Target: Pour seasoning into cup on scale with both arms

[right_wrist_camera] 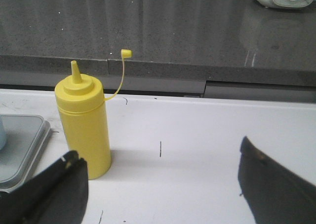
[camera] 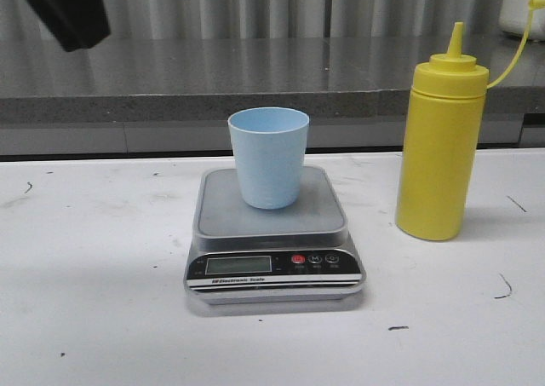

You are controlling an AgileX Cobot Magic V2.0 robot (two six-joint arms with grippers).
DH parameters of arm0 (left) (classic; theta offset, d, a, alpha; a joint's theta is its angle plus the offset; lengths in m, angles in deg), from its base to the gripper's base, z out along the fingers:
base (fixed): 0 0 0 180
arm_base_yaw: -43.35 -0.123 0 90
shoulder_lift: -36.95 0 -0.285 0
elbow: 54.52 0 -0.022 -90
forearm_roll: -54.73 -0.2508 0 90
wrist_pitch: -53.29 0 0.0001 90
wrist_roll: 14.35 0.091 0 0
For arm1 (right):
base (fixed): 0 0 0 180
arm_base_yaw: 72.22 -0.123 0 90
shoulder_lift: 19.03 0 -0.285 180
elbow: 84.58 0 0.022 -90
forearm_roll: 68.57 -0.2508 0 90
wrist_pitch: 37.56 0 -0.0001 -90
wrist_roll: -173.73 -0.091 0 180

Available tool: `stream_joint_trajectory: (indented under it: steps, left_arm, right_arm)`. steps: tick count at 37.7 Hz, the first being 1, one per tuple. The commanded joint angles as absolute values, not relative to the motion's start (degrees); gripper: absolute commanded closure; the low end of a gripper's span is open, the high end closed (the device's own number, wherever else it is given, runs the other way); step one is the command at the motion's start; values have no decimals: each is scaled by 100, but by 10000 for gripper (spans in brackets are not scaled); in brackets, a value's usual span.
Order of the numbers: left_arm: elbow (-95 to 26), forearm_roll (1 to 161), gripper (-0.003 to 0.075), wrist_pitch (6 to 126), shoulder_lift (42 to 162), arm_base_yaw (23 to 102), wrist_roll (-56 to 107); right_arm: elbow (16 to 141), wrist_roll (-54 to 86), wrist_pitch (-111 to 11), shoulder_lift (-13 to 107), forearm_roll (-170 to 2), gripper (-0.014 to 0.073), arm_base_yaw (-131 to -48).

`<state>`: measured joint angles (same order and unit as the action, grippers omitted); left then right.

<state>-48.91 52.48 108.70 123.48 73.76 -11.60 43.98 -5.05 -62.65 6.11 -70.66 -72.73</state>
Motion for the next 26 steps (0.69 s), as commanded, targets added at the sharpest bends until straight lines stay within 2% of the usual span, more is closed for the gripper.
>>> stream_joint_trajectory:
  steps: [1,17,26]
  left_arm:
    - [-4419,5255,740,10096,11560,7265,-1235]
    - [-2265,5422,740,8216,9062,7208,-1235]
    - [-1432,5521,740,8000,7702,7208,-1235]
  right_arm:
    - [4592,-489,-5839,703,-7049,-37,-7253]
    - [4592,-489,-5839,703,-7049,-37,-7253]
    - [4587,-489,-5839,703,-7049,-37,-7253]
